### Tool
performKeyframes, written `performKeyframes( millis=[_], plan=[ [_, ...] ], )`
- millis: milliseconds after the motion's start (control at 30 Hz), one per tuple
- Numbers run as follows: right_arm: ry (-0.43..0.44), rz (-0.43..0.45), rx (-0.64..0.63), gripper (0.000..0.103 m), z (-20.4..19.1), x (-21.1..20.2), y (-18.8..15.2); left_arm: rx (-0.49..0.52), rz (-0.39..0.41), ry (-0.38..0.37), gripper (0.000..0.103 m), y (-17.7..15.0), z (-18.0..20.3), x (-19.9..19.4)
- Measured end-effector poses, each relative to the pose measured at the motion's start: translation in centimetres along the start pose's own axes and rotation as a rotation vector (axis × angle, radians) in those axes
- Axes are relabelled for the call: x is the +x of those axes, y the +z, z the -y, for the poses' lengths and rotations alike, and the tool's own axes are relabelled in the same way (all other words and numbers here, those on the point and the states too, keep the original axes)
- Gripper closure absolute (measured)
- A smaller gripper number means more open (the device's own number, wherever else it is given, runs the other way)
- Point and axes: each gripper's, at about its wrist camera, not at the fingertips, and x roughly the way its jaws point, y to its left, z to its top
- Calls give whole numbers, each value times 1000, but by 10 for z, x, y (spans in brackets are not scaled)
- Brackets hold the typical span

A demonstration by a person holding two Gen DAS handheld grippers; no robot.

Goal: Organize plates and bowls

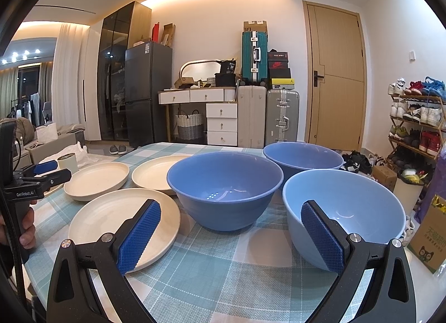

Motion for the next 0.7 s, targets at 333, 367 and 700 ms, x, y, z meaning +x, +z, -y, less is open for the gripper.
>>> performKeyframes(
  millis=[333,367,700],
  plan=[
    [-5,-12,0,0,2,2,1,-18,-16,8,2,-1,-5,3],
    [-4,-15,2,0,3,3,1,-20,-20,10,2,-1,-5,4],
    [-18,-43,-6,0,1,12,-1,-17,-30,-3,2,1,-7,5]
  ],
)
